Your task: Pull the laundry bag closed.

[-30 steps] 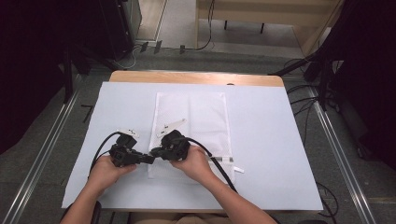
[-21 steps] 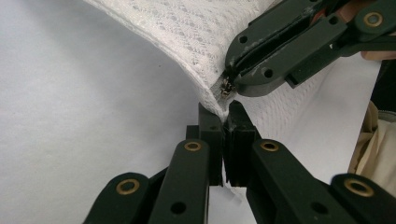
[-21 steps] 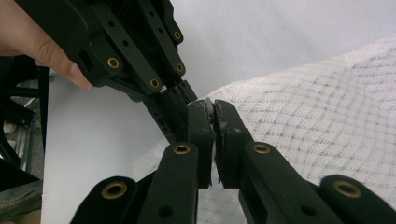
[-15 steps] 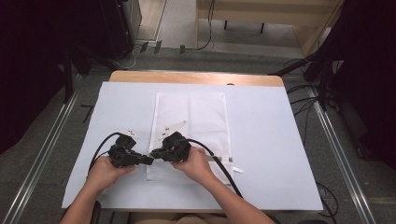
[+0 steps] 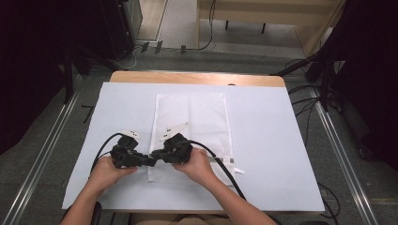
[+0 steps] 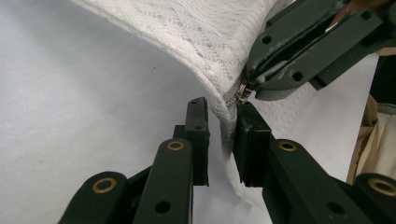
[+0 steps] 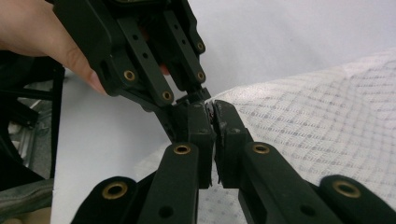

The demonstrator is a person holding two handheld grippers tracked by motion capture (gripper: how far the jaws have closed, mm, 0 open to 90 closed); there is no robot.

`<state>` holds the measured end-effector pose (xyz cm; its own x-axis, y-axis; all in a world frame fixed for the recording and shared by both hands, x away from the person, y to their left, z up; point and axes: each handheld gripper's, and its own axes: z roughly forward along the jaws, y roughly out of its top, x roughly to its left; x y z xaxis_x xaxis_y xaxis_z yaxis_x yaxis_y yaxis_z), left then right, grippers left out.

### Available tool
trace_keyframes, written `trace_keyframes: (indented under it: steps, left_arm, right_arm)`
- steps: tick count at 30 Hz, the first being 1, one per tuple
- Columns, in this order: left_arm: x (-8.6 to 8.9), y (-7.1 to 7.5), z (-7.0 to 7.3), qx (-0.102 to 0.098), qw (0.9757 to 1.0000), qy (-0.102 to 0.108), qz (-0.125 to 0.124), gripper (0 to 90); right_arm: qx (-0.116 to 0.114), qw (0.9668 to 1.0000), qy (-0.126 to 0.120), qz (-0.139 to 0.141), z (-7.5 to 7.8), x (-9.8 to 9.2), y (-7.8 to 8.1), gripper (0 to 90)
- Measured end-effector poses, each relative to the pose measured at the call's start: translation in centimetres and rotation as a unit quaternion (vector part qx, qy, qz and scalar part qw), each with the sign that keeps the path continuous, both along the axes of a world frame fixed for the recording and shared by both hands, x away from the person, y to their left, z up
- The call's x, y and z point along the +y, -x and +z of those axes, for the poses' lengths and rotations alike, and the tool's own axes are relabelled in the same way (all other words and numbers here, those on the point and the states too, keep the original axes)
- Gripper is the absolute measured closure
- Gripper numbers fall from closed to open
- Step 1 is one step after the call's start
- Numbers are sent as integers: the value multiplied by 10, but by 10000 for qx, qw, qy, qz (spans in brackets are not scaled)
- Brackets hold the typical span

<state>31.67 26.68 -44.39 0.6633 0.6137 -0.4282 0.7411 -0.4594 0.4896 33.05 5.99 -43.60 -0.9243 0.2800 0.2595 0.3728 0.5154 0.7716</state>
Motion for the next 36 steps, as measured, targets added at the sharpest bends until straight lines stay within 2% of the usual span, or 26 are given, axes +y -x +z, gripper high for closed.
trace_keyframes:
  steps: [2, 6, 9, 13, 19, 20, 24, 26, 29, 36]
  left_arm:
    - [0, 0, 1, -6, 10000, 9, -19, 857]
    - [-1, 0, 1, 62, 10000, 7, 4, 869]
    - [-1, 0, 2, 85, 9999, 58, 22, 879]
    - [-1, 1, 2, 131, 9999, 37, -34, 883]
    - [3, 2, 4, 81, 10000, 23, -17, 888]
    - [4, 2, 5, 31, 10000, 14, 0, 888]
    - [7, 2, 5, 46, 10000, 47, -39, 888]
    - [6, 3, 5, 64, 10000, 63, -36, 888]
    - [6, 3, 5, -22, 10000, 46, -47, 887]
    - [10, 4, 6, -123, 9999, 32, -41, 884]
  right_arm:
    - [24, 10000, -7, 3, 0, 0, 0, 884]
    - [111, 9999, -38, 38, -1, 0, -1, 884]
    - [30, 10000, 33, 42, -2, 0, -1, 884]
    - [88, 9999, 36, 116, -5, -3, -4, 884]
    - [89, 9999, -50, 118, -8, -5, -4, 889]
    - [24, 9999, 22, 109, -9, -5, -3, 889]
    - [111, 9999, 25, -3, -15, -13, -4, 889]
    - [52, 10000, 52, -21, -14, -14, -3, 888]
    - [-36, 9999, 99, 26, -13, -14, -2, 888]
    - [-33, 9998, 211, -25, -14, -21, -4, 887]
